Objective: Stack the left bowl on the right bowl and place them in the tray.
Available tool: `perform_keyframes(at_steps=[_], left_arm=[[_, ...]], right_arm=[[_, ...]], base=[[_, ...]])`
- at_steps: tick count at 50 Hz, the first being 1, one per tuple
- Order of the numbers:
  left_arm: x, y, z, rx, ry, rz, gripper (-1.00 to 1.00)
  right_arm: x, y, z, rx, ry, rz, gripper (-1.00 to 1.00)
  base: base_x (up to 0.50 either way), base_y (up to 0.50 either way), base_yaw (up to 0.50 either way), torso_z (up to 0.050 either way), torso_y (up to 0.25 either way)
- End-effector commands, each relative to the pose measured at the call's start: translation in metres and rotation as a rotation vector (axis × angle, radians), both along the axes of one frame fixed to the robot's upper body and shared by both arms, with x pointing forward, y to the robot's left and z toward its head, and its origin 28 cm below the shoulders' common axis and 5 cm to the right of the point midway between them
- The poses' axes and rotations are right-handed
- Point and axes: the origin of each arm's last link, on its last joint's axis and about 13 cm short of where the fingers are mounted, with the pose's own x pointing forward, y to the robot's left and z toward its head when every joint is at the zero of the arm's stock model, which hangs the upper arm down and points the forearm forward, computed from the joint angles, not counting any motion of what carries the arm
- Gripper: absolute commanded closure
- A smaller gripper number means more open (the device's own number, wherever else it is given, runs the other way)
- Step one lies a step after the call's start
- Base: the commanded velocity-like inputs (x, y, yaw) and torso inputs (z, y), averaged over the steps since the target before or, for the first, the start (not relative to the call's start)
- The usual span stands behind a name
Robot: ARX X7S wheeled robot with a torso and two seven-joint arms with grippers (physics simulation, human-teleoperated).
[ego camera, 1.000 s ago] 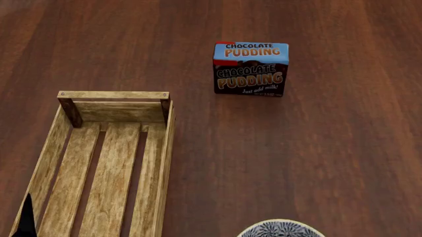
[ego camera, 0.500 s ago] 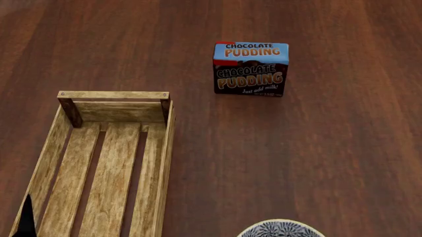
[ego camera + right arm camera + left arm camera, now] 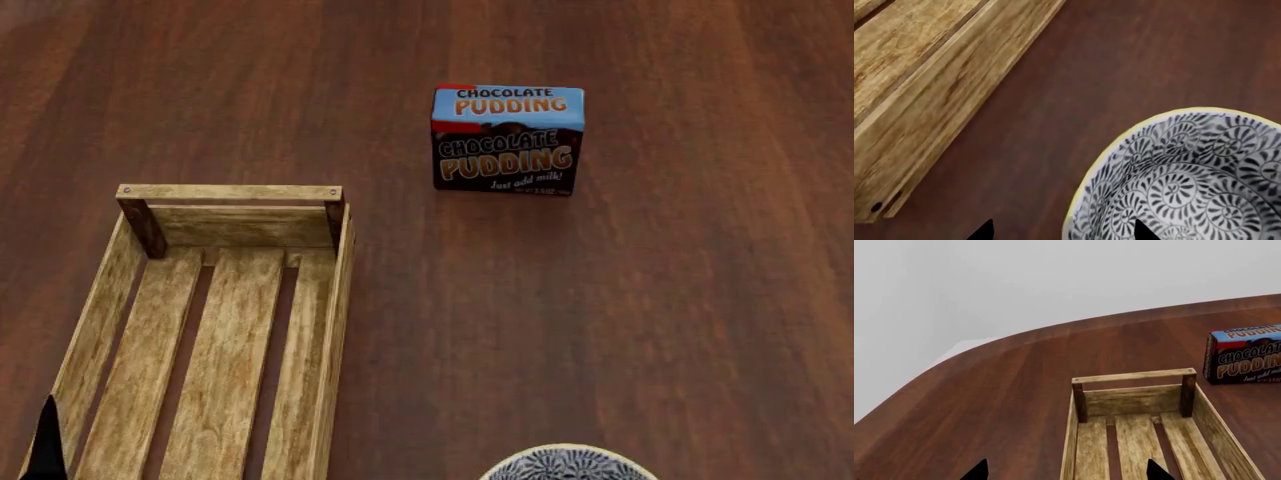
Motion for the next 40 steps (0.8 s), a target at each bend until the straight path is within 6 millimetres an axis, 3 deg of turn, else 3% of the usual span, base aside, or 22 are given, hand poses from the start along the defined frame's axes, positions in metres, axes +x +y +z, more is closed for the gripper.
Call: perform_keyframes(at_steps=[1,4,5,11,27,40], left_arm=[[0.000,0.000,0.000,-0.001,-0.001,0.001,-1.00],[0.001,-0.001,-0.001,-0.001,-0.001,-0.002,-1.00],[0.001,-0.001,-0.001,0.000,-0.001,-0.002,-1.00],[0.003,-0.002,0.001,0.000,-0.003,-0.006,-1.00],[0.002,-0.003,0.004,-0.001,-0.011,-0.013,-1.00],[0.001,-0.003,0.000,-0.007,-0.004,-0.016,-1.00]], right_arm=[[0.001,-0.001,-0.005,-0.006,0.018,-0.003,-1.00],[0.000,-0.002,-0.006,-0.010,0.019,-0.007,-1.00],[0.000,-0.003,-0.006,-0.013,0.013,-0.010,1.00],[-0.003,-0.003,0.002,-0.028,-0.013,-0.008,1.00],[-0.014,0.000,0.046,-0.021,-0.134,0.027,1.00],[-0.022,-0.011,0.067,-0.080,-0.194,-0.013,1.00]], base=[[0.00,0.00,0.00,0.000,0.000],[0.00,0.00,0.00,0.000,0.000],[0.00,0.00,0.00,0.000,0.000],[0.00,0.00,0.00,0.000,0.000],[0.00,0.00,0.00,0.000,0.000],[0.00,0.00,0.00,0.000,0.000]])
